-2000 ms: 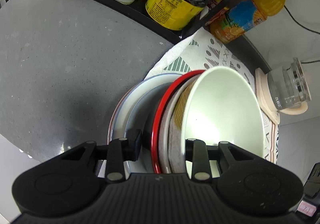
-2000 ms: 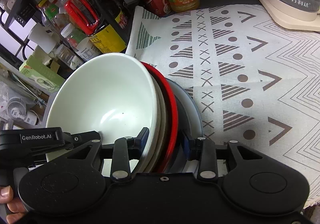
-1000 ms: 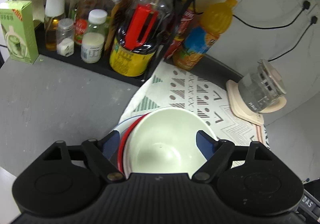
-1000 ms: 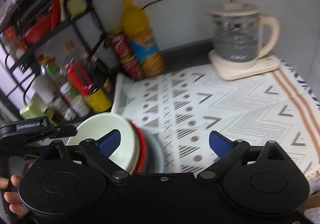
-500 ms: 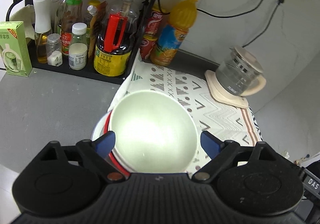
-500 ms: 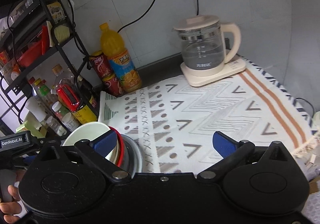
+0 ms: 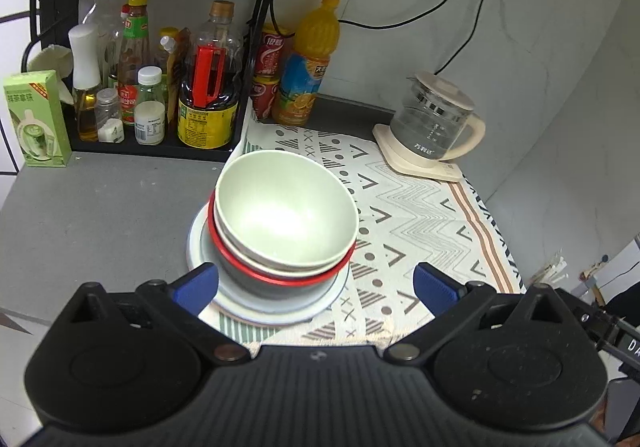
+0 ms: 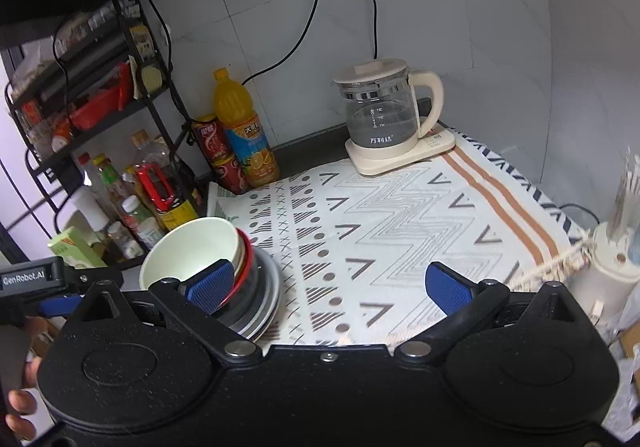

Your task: Organize plates and bowls

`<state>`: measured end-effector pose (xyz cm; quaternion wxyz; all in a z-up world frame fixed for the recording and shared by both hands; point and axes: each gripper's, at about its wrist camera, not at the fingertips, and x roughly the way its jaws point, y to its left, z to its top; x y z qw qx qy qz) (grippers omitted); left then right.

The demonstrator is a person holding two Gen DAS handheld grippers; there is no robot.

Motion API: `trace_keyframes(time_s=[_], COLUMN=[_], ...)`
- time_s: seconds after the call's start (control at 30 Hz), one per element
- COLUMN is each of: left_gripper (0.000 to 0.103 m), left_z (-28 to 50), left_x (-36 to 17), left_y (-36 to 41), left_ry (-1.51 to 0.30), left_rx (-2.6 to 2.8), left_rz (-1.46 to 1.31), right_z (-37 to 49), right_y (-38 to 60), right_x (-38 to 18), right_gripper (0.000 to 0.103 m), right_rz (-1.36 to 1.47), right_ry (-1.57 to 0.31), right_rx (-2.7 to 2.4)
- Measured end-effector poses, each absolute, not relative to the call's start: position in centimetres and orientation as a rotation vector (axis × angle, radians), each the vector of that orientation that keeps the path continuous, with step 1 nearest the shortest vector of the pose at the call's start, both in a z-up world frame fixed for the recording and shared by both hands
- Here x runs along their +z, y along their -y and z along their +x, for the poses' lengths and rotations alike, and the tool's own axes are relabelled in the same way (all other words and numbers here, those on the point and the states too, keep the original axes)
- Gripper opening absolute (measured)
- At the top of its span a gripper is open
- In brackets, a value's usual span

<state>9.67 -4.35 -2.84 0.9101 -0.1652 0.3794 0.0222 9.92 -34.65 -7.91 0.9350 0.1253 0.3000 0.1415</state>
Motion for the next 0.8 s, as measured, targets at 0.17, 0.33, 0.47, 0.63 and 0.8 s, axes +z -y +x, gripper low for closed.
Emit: trace_keyframes(time_s=[0.17, 0.33, 0.47, 0.63, 0.8], left_gripper=[0.102, 0.102, 0.102, 0.102, 0.102], left_z=[7.2, 4.9, 3.3, 1.4, -0.1], left_x=[-2.2, -1.9, -1.6, -1.2, -1.0], left_y=[4.6, 4.9, 4.9, 5.0, 4.8], left_ry=[-0.770, -0.758, -0.750, -0.736, -0.731], left_rx=[0.030, 0.021, 0.020, 0.025, 0.032], left_rz=[-0.327, -0.303, -0.279, -0.263, -0.249], right_z=[7.5, 5.4, 4.0, 2.3, 0.8], right_y=[34.6, 34.7, 34.4, 34.3, 34.2], right_x=[-7.5, -7.5, -7.3, -7.2, -7.2], right_gripper=[0.103, 0.103, 0.103, 0.103, 0.103], right_rz=[0.229, 0.226, 0.218, 0.225, 0.220], right_ry=[-0.589, -0.578, -0.573, -0.575, -0.572], right_rx=[0.276, 0.279, 0.274, 0.271, 0.264])
